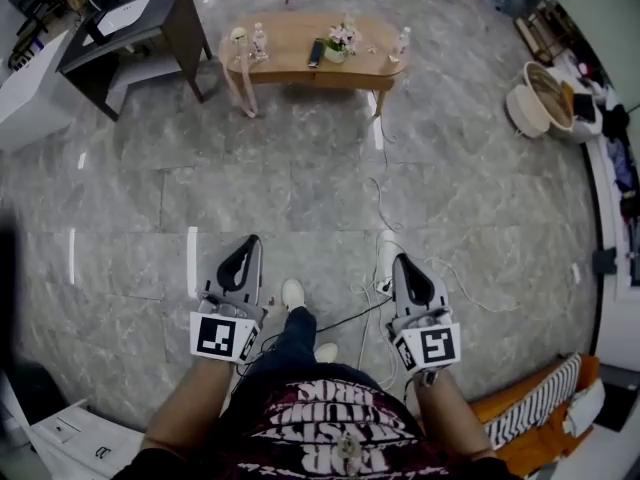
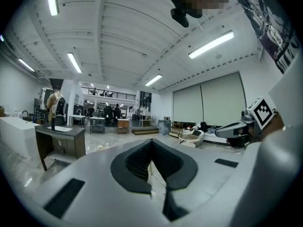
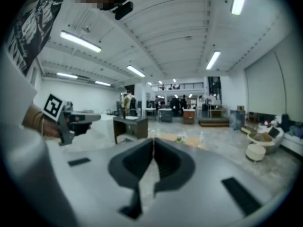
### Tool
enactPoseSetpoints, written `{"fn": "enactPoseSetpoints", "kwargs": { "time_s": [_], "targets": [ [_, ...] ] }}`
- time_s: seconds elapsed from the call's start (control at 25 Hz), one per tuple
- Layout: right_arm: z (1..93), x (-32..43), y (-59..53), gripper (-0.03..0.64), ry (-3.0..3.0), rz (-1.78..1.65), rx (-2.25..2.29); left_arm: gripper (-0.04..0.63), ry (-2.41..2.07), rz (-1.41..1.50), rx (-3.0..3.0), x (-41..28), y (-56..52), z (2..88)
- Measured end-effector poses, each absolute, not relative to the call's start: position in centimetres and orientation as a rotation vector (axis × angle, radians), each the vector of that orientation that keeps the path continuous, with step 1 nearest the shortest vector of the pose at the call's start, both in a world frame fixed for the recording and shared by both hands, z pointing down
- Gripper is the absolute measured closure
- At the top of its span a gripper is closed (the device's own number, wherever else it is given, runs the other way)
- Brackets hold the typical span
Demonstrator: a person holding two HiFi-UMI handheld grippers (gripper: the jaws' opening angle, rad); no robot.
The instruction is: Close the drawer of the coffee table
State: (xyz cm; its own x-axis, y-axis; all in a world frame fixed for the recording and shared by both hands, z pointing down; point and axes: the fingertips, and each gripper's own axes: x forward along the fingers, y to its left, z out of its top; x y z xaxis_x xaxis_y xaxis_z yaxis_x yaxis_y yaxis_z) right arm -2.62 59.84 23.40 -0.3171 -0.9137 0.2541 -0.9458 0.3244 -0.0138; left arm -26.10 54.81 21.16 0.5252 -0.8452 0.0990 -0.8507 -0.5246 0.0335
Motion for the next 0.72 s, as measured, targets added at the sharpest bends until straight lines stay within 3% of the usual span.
{"fn": "enactPoseSetpoints", "kwargs": {
  "time_s": [0.44, 0.72],
  "targets": [
    [19.4, -7.1, 53.3, 0.581, -2.395, 0.18, 1.685, 0.572, -1.491, 0.079, 2.681, -30.5, 47.3, 19.6],
    [17.0, -6.1, 51.9, 0.581, -2.369, 0.167, 1.773, 0.572, -1.438, 0.079, 2.716, -30.4, 46.0, 19.2]
  ]
}}
